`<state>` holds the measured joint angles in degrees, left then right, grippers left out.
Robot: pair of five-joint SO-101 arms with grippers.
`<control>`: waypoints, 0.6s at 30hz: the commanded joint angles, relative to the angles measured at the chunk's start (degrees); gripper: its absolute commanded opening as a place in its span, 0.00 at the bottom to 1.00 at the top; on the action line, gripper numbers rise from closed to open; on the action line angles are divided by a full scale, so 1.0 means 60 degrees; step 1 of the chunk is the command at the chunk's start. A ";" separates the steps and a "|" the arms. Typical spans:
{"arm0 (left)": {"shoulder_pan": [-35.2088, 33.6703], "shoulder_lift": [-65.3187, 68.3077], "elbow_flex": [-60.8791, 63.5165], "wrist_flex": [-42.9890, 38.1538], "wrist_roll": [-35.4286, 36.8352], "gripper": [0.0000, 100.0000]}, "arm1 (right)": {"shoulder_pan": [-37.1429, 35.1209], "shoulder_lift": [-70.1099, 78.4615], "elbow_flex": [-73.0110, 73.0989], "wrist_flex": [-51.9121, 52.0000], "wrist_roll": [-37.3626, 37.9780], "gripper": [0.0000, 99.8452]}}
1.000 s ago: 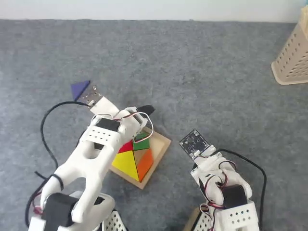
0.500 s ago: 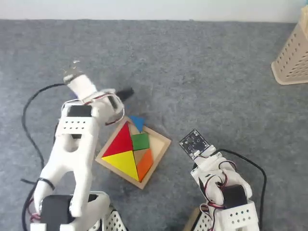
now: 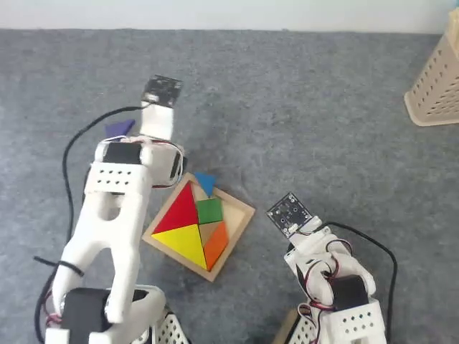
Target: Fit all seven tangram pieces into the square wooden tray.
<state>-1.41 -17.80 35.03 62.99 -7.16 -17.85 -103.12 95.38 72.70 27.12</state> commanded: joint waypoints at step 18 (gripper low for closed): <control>0.0996 0.1890 -0.0256 -0.2491 -0.0132 0.01 | 0.0007 -0.0139 0.0176 0.0051 -0.0059 0.01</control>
<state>1.32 -7.16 35.47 50.42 -8.75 -17.85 -103.12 95.38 72.70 27.12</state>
